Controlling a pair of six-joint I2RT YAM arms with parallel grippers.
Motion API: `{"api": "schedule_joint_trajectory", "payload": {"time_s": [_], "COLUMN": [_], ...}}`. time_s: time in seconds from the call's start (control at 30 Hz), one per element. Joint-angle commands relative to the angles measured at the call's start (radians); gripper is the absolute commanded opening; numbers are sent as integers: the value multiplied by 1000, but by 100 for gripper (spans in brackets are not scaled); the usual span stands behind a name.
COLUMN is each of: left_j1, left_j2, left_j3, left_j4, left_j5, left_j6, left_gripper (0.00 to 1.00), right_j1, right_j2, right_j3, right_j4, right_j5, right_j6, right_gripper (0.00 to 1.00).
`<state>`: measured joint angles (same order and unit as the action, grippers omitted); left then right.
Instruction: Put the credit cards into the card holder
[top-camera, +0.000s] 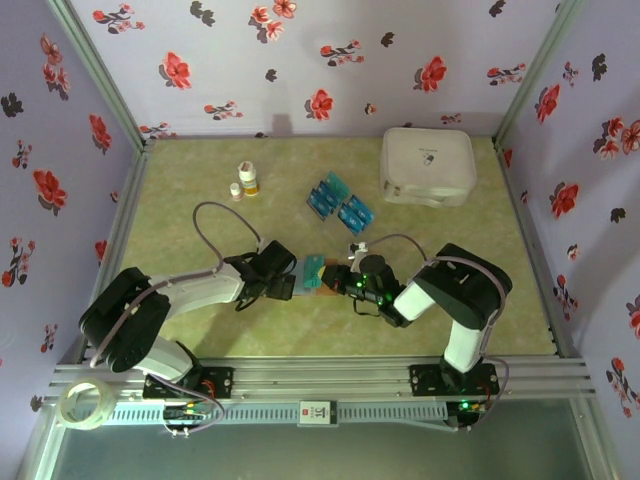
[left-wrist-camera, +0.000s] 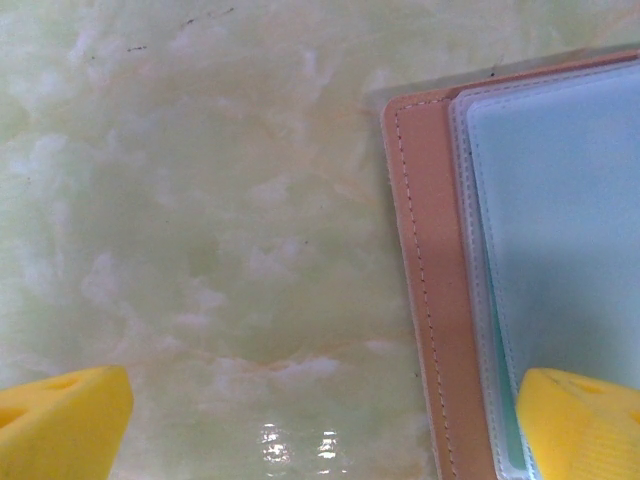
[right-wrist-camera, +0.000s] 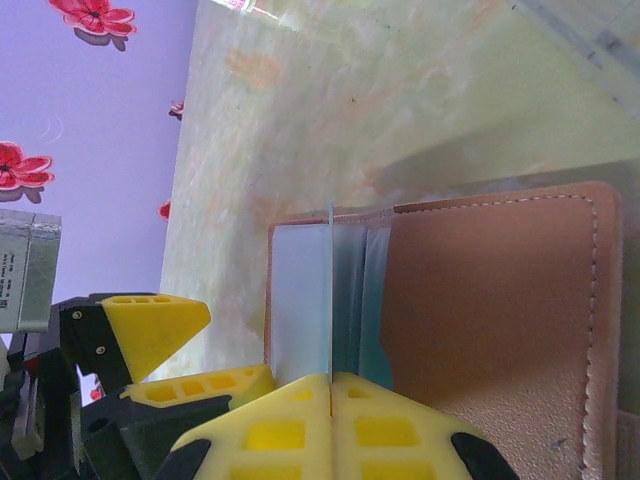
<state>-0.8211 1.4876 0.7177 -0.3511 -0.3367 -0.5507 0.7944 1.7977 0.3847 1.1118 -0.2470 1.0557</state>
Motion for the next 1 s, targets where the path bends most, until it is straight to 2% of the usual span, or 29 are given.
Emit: {"api": "schedule_joint_trajectory", "payload": {"time_s": [0.0,0.33,0.97], "left_j1": [-7,-7,-7], "left_j2": [16,19,14], "left_j3": [-21,-18,-19], "left_j4": [-20,-20,-22], "left_j5": [-7,-6,-9], "left_j6": [-9,-8,-8], "left_gripper": [100,100,100], "right_j1": [9,10,14], "right_j2": [27,71,101], "right_j3": [-3,-31,-41], "right_j4": [40,106,115], "right_j5": [-12,-21,-43], "right_j6": [9,26,36], "right_gripper": [0,0,0]}}
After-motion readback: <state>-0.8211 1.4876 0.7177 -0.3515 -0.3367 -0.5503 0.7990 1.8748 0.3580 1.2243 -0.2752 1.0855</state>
